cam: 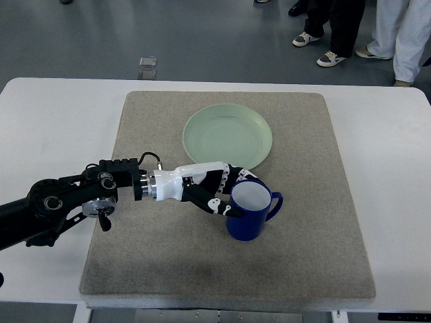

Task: Place cup left of plate with left hand
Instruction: 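Lift the blue mug with the left hand and carry it past the plate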

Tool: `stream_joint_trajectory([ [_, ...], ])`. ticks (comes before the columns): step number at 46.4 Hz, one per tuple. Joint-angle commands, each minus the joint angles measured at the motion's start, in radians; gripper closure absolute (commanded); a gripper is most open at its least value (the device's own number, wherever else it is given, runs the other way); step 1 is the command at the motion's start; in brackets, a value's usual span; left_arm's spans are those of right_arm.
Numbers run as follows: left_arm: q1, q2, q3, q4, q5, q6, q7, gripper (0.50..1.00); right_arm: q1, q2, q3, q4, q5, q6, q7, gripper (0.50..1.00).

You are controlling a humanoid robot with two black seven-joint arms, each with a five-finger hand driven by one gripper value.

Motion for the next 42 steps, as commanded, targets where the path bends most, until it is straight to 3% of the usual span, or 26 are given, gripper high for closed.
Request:
stream_joint_trajectory([
  [1, 0.000, -0.001, -0.005, -0.001, -0.006, 0.002, -0.001, 0.857, 0.000, 0.000, 0.000, 0.000, 0.000, 0.000, 0.000, 0.568],
  [12, 0.003, -0.001, -0.066, -0.009, -0.003, 0.033, -0.002, 0.864, 0.000, 0.000, 0.000, 0.000, 0.000, 0.000, 0.000, 0.568],
  [19, 0.003, -0.001, -0.066, -0.010, 0.000, 0.034, -0.002, 0.909, 0.000, 0.000, 0.000, 0.000, 0.000, 0.000, 0.000, 0.568],
  [25, 0.003, -0.001, -0.071, -0.012, -0.004, 0.045, -0.001, 0.909, 0.000, 0.000, 0.000, 0.000, 0.000, 0.000, 0.000, 0.568],
  [36, 0.006, 0.014, -0.147, -0.006, -0.013, 0.091, -0.001, 0.909, 0.000, 0.000, 0.000, 0.000, 0.000, 0.000, 0.000, 0.568],
  [42, 0.009, 0.026, -0.186, -0.001, -0.015, 0.148, -0.001, 0.939, 0.000, 0.000, 0.000, 0.000, 0.000, 0.000, 0.000, 0.568],
])
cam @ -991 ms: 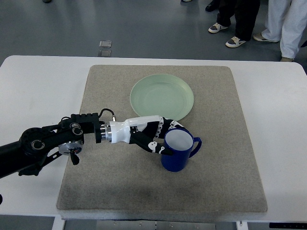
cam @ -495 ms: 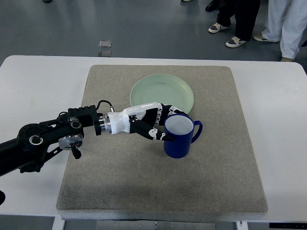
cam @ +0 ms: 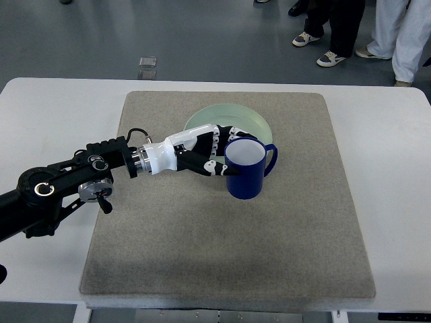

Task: Place cup left of plate with left hand
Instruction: 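Lift the blue mug with the left hand and carry it past the plate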

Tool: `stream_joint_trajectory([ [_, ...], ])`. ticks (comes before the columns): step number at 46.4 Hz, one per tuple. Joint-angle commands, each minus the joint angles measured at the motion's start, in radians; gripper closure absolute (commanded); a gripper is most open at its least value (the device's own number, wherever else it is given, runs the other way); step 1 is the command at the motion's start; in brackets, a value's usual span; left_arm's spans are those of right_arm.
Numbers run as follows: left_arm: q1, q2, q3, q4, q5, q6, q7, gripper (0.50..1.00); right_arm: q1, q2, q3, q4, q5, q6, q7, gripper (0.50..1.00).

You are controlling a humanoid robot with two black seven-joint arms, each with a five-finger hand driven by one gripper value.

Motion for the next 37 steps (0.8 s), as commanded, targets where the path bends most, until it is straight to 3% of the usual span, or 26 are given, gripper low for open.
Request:
stream_joint_trajectory([
  [1, 0.001, 0.011, -0.021, 0.001, -0.001, 0.038, 0.000, 0.951, 0.002, 0.000, 0.000, 0.000, 0.000, 0.000, 0.000, 0.568],
  [4, 0.001, 0.023, -0.027, 0.001, -0.002, 0.060, 0.000, 0.999, 0.000, 0.000, 0.000, 0.000, 0.000, 0.000, 0.000, 0.568],
  [37, 0.044, 0.080, -0.101, 0.076, -0.039, 0.340, -0.002, 1.000, 0.000, 0.000, 0.000, 0.000, 0.000, 0.000, 0.000, 0.568],
])
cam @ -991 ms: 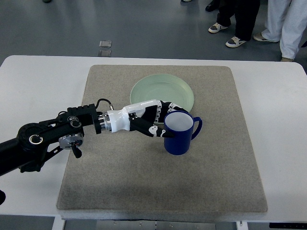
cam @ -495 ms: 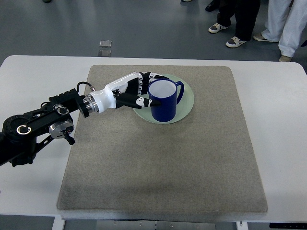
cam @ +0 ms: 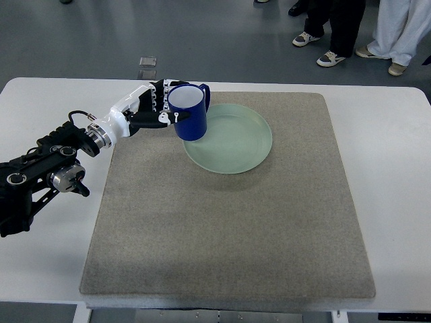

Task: Place cup left of plate with left hand
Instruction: 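Lift the blue mug with the left hand and carry it past the plate, then lower the blue mug onto the mat beside the plate with the left hand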

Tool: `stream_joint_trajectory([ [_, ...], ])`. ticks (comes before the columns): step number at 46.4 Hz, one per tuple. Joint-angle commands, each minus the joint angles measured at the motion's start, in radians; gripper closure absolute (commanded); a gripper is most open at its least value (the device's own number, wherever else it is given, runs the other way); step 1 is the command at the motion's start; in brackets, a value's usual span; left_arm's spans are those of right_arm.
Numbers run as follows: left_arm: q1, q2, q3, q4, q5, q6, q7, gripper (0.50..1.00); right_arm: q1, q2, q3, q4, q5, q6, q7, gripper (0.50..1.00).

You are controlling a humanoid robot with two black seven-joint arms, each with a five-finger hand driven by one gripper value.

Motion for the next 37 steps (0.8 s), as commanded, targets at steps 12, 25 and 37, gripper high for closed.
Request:
stream_joint_trajectory([
  [12, 0.000, 0.002, 0.000, 0.032, 0.014, 0.162, -0.012, 1.000, 0.000, 0.000, 0.000, 0.000, 0.000, 0.000, 0.000, 0.568],
  [25, -0.003, -0.005, 0.000, 0.132, 0.001, 0.186, -0.014, 1.000, 0.000, 0.000, 0.000, 0.000, 0.000, 0.000, 0.000, 0.568],
  [37, -0.006, -0.011, -0.003, 0.186, -0.011, 0.137, -0.028, 1.000, 0.000, 0.000, 0.000, 0.000, 0.000, 0.000, 0.000, 0.568],
])
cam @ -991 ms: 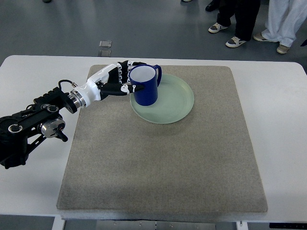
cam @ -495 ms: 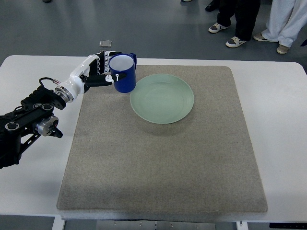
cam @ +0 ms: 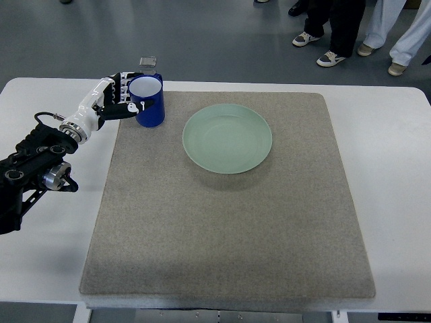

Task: Place cup left of plate with left hand
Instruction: 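Lower the blue mug onto the mat beside the plate with the left hand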

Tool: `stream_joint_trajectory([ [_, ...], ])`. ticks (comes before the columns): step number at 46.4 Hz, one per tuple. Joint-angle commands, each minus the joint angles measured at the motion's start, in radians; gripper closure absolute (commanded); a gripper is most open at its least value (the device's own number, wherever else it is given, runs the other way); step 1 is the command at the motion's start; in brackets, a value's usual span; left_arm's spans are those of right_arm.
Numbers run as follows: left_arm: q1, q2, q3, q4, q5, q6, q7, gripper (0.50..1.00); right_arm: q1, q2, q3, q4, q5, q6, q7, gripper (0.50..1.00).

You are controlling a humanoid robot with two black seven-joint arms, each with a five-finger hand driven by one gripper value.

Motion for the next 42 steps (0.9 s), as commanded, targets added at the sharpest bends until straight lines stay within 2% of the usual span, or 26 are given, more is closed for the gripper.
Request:
stream_joint_trajectory([
  [1, -0.001, -0.002, -0.004, 0.013, -0.008, -0.022, -0.002, 1.000, 0.000, 0.000, 0.000, 0.000, 0.000, 0.000, 0.000, 0.568],
  [7, -0.001, -0.007, -0.018, 0.018, -0.010, -0.047, -0.008, 1.000, 0.000, 0.000, 0.000, 0.000, 0.000, 0.000, 0.000, 0.568],
  [14, -0.001, -0.023, -0.016, 0.021, -0.008, -0.047, -0.062, 1.000, 0.000, 0.000, 0.000, 0.000, 0.000, 0.000, 0.000, 0.568],
  [32, 0.007, -0.065, -0.001, 0.082, 0.001, -0.045, -0.102, 0.997, 0.000, 0.000, 0.000, 0.000, 0.000, 0.000, 0.000, 0.568],
  [35, 0.009, -0.065, -0.001, 0.082, -0.003, -0.042, -0.102, 0.975, 0.000, 0.000, 0.000, 0.000, 0.000, 0.000, 0.000, 0.568],
  [40, 0.012, -0.068, -0.001, 0.082, -0.006, -0.029, -0.102, 0.845, 0.000, 0.000, 0.000, 0.000, 0.000, 0.000, 0.000, 0.568],
  [42, 0.015, -0.073, -0.001, 0.082, -0.006, -0.029, -0.102, 0.842, 0.000, 0.000, 0.000, 0.000, 0.000, 0.000, 0.000, 0.568],
])
